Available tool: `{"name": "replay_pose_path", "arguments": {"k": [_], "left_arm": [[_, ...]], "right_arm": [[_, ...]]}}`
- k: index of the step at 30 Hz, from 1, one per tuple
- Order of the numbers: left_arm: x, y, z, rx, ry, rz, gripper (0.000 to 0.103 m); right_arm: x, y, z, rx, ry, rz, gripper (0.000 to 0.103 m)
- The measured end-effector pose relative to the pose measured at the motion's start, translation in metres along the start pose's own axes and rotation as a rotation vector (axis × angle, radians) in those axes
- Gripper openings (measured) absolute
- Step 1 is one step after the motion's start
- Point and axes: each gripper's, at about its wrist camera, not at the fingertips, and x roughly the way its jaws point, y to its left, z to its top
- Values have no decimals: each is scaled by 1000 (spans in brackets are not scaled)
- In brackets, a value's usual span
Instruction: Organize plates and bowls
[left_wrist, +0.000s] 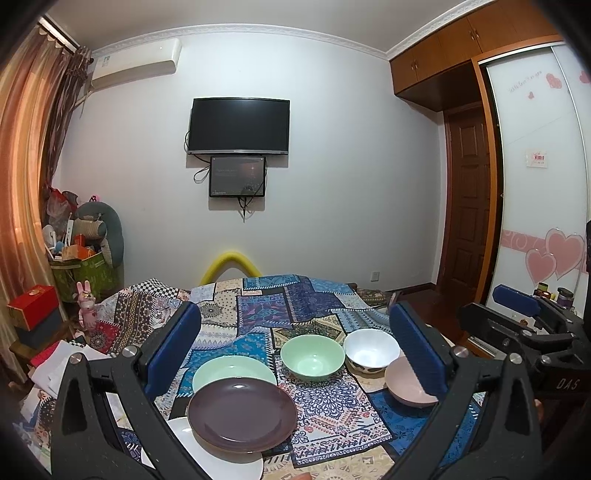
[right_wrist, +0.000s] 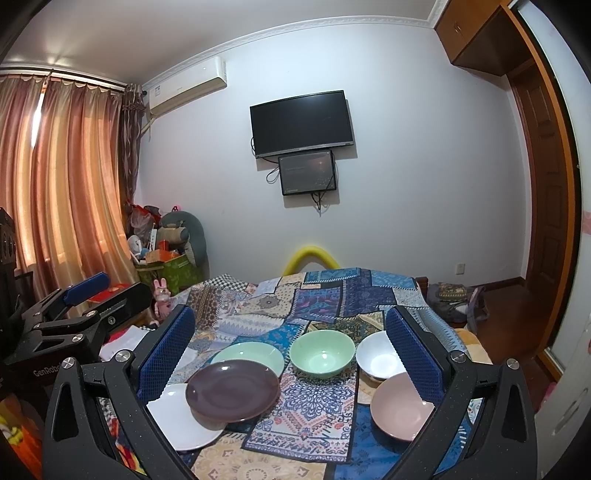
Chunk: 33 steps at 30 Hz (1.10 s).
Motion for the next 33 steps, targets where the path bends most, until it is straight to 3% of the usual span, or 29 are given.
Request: {"name": "replay_pose_path", "arguments": {"k": [33], "left_arm": [[-3,6,-1,-8,-2,-7,103]], "right_arm": [[2,2,-3,0,2,4,103]]}}
